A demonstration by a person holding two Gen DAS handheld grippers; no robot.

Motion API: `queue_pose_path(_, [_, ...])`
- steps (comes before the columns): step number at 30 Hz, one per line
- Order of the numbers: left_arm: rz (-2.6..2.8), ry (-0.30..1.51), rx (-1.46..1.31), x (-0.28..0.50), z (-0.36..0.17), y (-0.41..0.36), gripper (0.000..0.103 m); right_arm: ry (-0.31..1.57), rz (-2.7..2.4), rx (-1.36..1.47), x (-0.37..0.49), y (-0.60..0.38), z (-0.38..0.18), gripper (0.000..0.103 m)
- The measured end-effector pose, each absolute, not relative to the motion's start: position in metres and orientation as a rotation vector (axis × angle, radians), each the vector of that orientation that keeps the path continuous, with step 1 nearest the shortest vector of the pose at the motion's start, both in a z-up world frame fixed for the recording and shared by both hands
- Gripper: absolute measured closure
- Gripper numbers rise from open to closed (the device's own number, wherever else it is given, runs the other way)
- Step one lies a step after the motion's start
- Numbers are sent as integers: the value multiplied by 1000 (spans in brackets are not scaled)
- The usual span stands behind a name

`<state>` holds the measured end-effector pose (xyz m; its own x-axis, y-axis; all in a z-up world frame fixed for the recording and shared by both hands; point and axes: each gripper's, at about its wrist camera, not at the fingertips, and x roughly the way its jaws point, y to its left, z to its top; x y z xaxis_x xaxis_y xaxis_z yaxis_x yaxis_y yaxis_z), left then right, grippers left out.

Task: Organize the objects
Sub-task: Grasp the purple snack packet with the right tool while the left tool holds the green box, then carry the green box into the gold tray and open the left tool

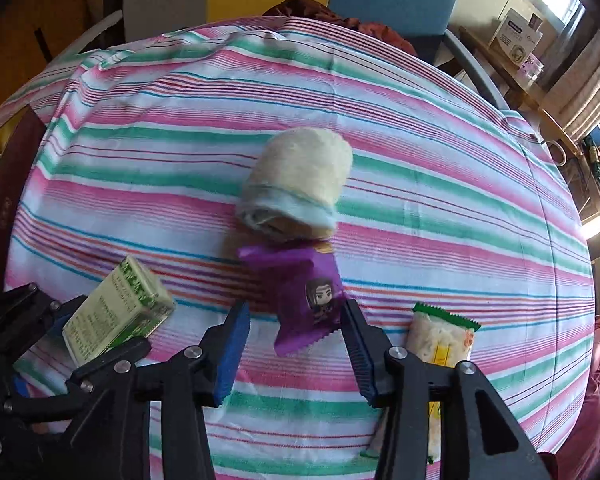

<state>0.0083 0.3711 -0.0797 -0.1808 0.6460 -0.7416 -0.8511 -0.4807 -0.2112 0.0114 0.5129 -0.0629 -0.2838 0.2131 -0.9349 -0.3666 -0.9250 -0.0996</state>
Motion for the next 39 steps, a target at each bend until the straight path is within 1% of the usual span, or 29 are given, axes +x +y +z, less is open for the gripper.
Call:
queue_pose_path(2, [1836,301,-989,7,-80,371,71,258,2258,-1595,8,520,-62,54])
queue_pose_path(3, [1834,298,-991,7,-79,371,71,258,2263,-1591,7,520,-60,54])
queue_pose_path(5, [1831,291,-994,6,-79,370,71,241,2297,-1598,9,516,-54,54])
queue_pose_path(10, [1835,297,-991,7,-79,370,71,120,2303,-1672,8,514,-52,52])
queue_pose_path(16, [1830,289,-994,7,-79,370,71,164,2315,-1769,-16,516,-71,52])
queue_pose_path(18, [1829,288,-994,7,-79,369,71,187,2269,-1754,-17,518,-77,55])
queue_pose_path(20, [1828,284,-995,6,-79,370,71,256,2280,-1725,-10,516,-76,69])
queue_pose_path(23, [1830,287,-993,6,-79,369,71,258,2248,-1720,8,504,-74,70])
queue_pose_path(27, [1831,289,-992,5,-79,371,71,377,2235,-1686,40,486,-75,69])
queue_pose_path(30, [1842,310,-982,6,-79,373,71,432,2225,-1659,49,484,-75,69])
queue_pose_path(39, [1877,372,-951,13,-78,375,72,457,2241,-1635,52,490,-76,68])
